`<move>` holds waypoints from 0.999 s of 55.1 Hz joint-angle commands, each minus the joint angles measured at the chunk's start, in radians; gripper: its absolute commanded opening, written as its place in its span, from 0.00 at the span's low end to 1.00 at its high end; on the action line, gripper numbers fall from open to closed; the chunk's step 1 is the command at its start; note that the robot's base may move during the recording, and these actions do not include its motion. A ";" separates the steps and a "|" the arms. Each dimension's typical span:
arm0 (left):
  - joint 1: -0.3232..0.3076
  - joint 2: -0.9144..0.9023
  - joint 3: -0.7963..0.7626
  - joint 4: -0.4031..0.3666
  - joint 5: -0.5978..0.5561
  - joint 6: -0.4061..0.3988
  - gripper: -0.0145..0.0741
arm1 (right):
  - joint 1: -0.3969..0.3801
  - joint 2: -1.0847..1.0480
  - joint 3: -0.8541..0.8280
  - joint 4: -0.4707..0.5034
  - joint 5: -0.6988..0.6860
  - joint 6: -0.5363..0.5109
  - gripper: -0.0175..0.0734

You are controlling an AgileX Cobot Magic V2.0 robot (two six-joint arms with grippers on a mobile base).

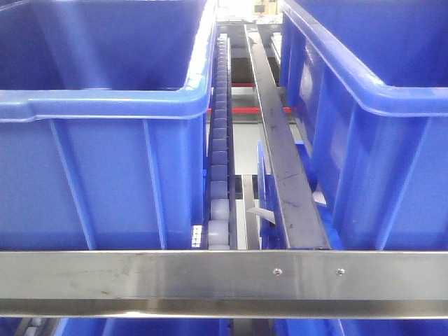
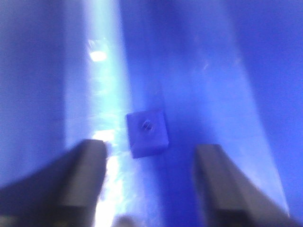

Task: Pick and sort blue part to right shelf
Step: 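Lower the right gripper's bottle down into the neighbouring blue bin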

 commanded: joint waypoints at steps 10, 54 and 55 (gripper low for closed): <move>-0.006 -0.334 0.167 0.068 -0.121 0.002 0.36 | -0.002 0.013 -0.030 -0.001 -0.082 -0.007 0.40; -0.006 -0.668 0.308 0.108 -0.090 0.004 0.30 | -0.002 0.910 -0.665 -0.211 0.318 0.362 0.40; -0.006 -0.668 0.308 0.108 -0.090 0.004 0.30 | -0.002 0.932 -0.676 -0.211 0.317 0.357 0.40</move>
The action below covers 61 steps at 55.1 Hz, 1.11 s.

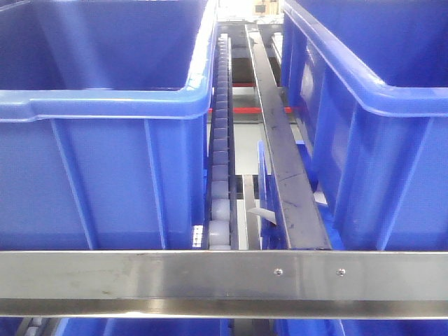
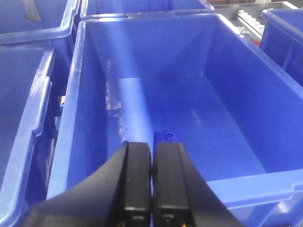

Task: Pick and sort blue part to right shelf
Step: 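Lower the right gripper's bottle down into the neighbouring blue bin, then open the right gripper to release the bottle onto the bin floor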

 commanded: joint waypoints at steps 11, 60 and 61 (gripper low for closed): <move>-0.006 0.007 -0.028 0.013 -0.064 0.003 0.30 | -0.032 0.413 -0.244 -0.028 -0.029 -0.081 0.40; -0.006 0.007 -0.028 -0.001 -0.047 0.003 0.30 | -0.095 0.885 -0.416 -0.035 -0.092 -0.187 0.82; -0.006 0.007 -0.028 -0.001 -0.047 0.003 0.30 | -0.095 0.884 -0.416 -0.035 -0.089 -0.187 0.85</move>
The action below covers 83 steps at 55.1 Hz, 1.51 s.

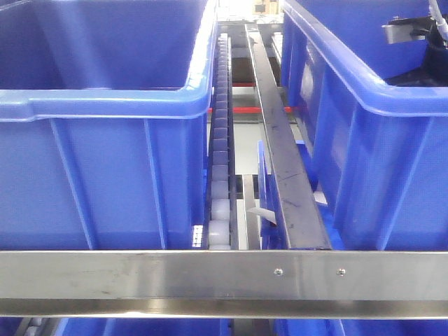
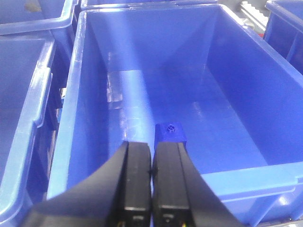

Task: Pick and sort blue part to right shelf
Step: 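Open the right gripper to release the bottle onto the bin floor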

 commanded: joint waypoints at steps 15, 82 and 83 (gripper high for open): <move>-0.006 0.007 -0.028 0.003 -0.051 0.000 0.30 | -0.005 -0.138 -0.029 -0.021 0.000 -0.015 0.85; -0.006 -0.266 0.023 0.133 0.087 0.000 0.30 | -0.004 -1.685 0.874 -0.020 -0.341 -0.017 0.23; -0.006 -0.266 0.023 0.133 0.089 0.000 0.30 | -0.004 -1.691 0.874 -0.020 -0.341 -0.017 0.23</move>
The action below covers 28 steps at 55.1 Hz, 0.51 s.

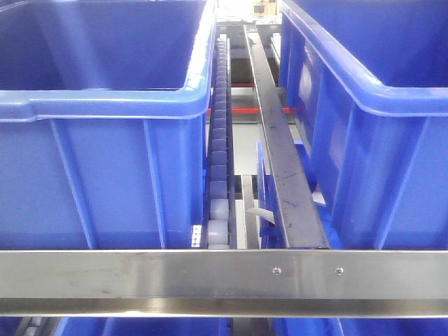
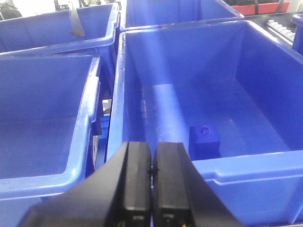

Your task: Pick and sort blue part to right shelf

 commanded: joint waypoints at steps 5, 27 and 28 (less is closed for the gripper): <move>-0.006 0.013 -0.024 0.018 -0.061 -0.002 0.30 | -0.004 -0.021 -0.020 -0.018 -0.107 -0.010 0.23; -0.006 0.013 -0.024 0.018 -0.061 -0.002 0.30 | -0.004 -0.021 -0.020 -0.018 -0.103 -0.010 0.23; -0.006 0.013 -0.024 0.018 -0.061 -0.002 0.30 | -0.004 -0.021 -0.020 -0.018 -0.103 -0.010 0.23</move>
